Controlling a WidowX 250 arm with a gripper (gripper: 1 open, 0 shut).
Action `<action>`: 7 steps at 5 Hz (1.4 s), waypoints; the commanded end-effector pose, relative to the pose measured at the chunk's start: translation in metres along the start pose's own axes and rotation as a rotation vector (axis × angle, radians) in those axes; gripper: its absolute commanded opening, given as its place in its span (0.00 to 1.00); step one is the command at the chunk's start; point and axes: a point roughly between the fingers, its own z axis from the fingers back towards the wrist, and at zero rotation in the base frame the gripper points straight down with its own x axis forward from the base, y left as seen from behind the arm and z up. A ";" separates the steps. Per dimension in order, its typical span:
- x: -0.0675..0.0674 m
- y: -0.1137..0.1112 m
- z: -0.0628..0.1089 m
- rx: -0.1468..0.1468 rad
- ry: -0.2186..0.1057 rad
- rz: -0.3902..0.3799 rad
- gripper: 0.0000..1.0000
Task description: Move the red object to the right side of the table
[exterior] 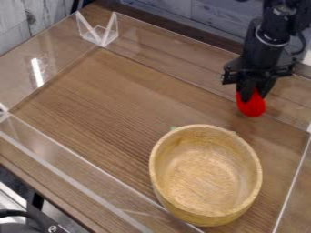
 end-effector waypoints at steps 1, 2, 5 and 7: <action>0.003 -0.007 0.012 -0.039 -0.022 0.066 0.00; 0.004 -0.008 0.014 -0.043 -0.014 0.124 0.00; 0.012 0.005 0.034 -0.049 0.021 0.108 1.00; 0.027 0.019 0.061 -0.098 0.058 0.117 1.00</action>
